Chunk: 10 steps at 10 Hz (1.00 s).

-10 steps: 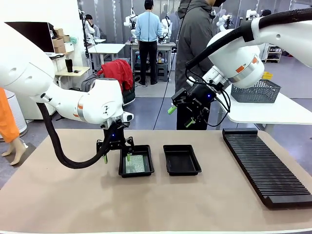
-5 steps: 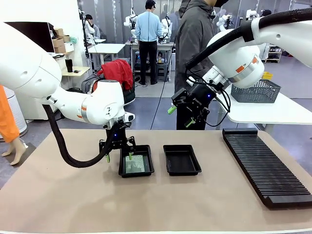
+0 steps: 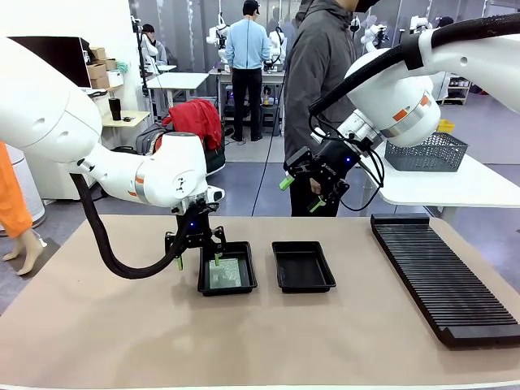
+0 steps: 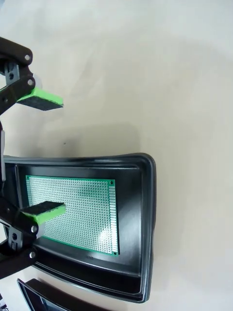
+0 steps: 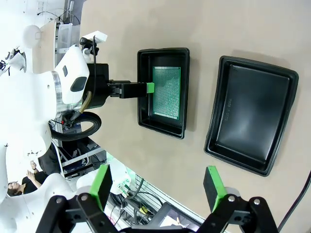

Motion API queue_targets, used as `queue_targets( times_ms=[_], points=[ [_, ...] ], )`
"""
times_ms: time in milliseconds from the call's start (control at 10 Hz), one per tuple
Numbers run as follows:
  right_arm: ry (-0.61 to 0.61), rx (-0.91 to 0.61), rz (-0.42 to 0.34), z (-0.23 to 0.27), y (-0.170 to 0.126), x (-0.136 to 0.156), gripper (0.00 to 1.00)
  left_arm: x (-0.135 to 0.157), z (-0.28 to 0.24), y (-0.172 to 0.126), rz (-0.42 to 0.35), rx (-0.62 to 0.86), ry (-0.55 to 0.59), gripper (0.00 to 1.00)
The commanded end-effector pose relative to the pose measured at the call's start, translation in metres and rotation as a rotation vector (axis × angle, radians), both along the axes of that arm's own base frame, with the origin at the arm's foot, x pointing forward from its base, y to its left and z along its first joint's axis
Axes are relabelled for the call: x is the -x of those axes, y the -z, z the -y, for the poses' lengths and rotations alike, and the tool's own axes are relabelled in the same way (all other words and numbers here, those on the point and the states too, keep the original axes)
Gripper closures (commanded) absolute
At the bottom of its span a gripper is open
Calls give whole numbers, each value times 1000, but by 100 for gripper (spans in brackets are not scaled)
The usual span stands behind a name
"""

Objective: Inspect and transfer BCBs to ESD trays.
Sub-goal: Pick up the ESD tray and place it on the left side of the table.

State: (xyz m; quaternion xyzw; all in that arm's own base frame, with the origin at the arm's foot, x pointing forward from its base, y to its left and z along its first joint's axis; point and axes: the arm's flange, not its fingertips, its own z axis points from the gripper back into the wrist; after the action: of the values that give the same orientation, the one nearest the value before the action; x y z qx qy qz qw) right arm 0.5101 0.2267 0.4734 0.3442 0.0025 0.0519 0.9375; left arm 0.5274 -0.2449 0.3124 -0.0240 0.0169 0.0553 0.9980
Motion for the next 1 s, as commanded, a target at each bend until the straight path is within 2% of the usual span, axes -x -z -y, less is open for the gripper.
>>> queue_targets(
  times_ms=[0, 100, 300, 900],
  points=[
    [1, -1, -1, -1, 0, 0, 0, 3, -2, -1, -1, -2, -2, 0],
    [1, -1, -1, -1, 0, 0, 0, 3, -2, -1, -1, -2, -2, 0],
    [1, -1, -1, -1, 0, 0, 0, 2, -2, 5, 4, -4, -24, 11],
    [1, -1, -1, -1, 0, 0, 0, 8, -2, 14, 33, 6, -52, 50]
  ],
)
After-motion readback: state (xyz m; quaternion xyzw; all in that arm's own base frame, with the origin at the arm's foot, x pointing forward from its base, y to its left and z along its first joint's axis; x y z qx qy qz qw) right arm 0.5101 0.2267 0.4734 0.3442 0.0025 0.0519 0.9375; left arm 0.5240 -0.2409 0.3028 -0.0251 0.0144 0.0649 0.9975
